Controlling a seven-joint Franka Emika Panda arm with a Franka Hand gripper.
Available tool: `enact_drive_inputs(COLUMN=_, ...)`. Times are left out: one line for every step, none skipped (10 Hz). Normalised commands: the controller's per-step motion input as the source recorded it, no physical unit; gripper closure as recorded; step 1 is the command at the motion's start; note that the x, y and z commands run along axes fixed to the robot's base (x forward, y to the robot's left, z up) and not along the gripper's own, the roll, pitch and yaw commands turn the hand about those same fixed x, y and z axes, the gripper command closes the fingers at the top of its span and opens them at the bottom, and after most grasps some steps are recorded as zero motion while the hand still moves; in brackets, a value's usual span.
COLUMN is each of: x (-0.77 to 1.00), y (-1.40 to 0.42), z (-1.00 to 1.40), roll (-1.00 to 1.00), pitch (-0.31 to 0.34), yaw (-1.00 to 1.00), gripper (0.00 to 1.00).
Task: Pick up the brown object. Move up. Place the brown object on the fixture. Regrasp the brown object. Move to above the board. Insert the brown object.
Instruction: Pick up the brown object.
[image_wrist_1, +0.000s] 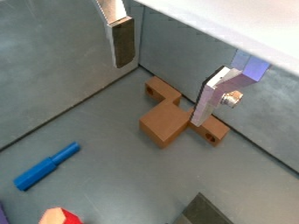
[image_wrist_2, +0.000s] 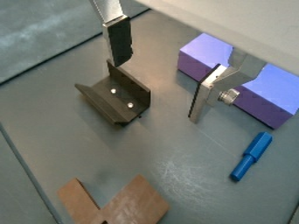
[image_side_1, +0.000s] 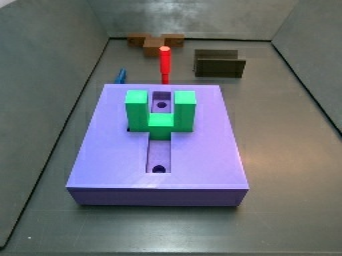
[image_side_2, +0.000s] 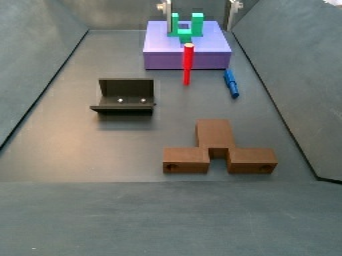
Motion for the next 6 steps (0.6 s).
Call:
enact_drive_inputs(x=0.00, y=0.00, z=-0.02, roll=0.00, pitch=0.000, yaw=0.00, gripper=0.00)
enact_drive_inputs(x=0.00, y=0.00, z=-0.02, roll=0.00, pitch=0.017, yaw=0.00, gripper=0.00)
enact_drive_inputs(x=0.01, y=0.00, z=-0.02, roll=0.00, pitch=0.017, yaw=0.00, gripper=0.00)
enact_drive_inputs(x=0.02, y=0.00, z=-0.04, roll=0.00, pitch=0.017, yaw=0.00, gripper=0.00)
enact_drive_inputs(x=0.02, y=0.00, z=-0.05, roll=0.00, pitch=0.017, yaw=0.00, gripper=0.00)
enact_drive_inputs(x=0.02, y=0.00, z=-0.05, roll=0.00, pitch=0.020, yaw=0.00, gripper=0.00)
